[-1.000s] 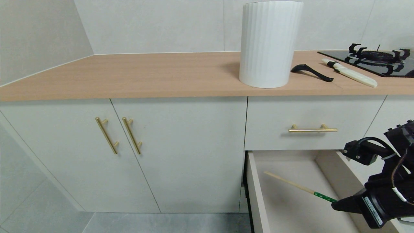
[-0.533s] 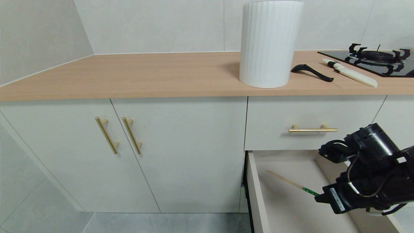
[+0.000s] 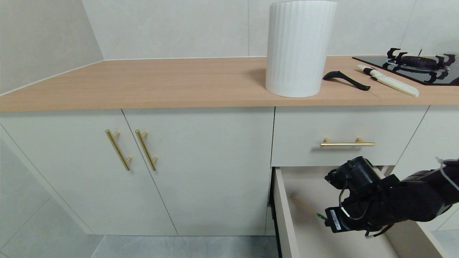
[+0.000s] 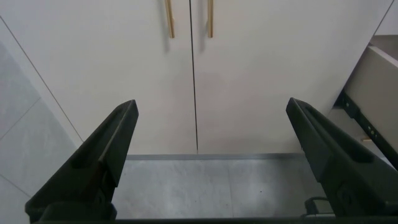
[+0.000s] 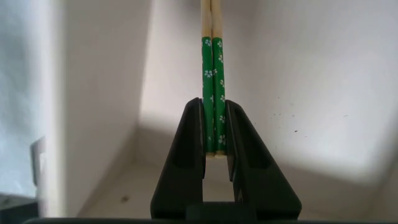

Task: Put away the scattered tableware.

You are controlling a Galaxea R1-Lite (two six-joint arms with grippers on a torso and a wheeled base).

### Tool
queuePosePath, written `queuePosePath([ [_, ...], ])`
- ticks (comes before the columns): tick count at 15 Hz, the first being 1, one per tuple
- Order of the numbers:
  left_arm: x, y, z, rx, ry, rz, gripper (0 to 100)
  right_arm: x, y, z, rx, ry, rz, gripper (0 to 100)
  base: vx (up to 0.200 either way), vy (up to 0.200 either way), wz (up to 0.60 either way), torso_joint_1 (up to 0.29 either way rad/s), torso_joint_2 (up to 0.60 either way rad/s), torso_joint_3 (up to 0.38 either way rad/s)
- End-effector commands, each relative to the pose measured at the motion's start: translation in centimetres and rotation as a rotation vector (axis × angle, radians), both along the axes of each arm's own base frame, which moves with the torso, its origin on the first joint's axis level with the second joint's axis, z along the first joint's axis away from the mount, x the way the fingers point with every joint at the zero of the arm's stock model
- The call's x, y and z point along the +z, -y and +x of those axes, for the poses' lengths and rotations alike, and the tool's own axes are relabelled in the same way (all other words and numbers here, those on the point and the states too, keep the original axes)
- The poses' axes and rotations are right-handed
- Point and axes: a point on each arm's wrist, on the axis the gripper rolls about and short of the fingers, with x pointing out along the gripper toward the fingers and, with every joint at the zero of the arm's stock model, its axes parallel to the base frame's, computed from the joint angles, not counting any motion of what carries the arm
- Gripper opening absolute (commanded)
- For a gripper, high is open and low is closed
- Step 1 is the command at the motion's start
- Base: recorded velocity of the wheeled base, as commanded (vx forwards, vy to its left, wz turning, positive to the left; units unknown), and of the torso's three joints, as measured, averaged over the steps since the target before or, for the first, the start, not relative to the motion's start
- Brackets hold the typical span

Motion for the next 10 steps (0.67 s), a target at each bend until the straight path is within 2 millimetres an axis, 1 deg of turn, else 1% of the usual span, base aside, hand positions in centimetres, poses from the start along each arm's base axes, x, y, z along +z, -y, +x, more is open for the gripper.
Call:
queuePosePath([
  [1,0.0,0.0,0.0,0.0,0.0,0.0,100,-2.6,-0.3,0.6,-0.012,-0.069,-0.028,0,0.0,0.0,0.0,0.0,0.0,0.0],
  [4,0.0,0.0,0.0,0.0,0.0,0.0,100,-3.5,-0.4,0.9,-0.027,-0.074,-0.036,0,0.0,0.0,0.0,0.0,0.0,0.0],
  [5,0.0,0.0,0.0,0.0,0.0,0.0,100,-4.1,-0.5,1.0,-0.027,-0.086,-0.046,0,0.0,0.0,0.0,0.0,0.0,0.0],
  [8,0.0,0.0,0.0,0.0,0.0,0.0,100,-6.1,-0.8,1.5,-0.027,-0.113,-0.061,0,0.0,0.0,0.0,0.0,0.0,0.0],
  [10,0.0,0.0,0.0,0.0,0.0,0.0,100,-8.2,-1.3,1.9,-0.032,-0.117,-0.066,0,0.0,0.0,0.0,0.0,0.0,0.0],
])
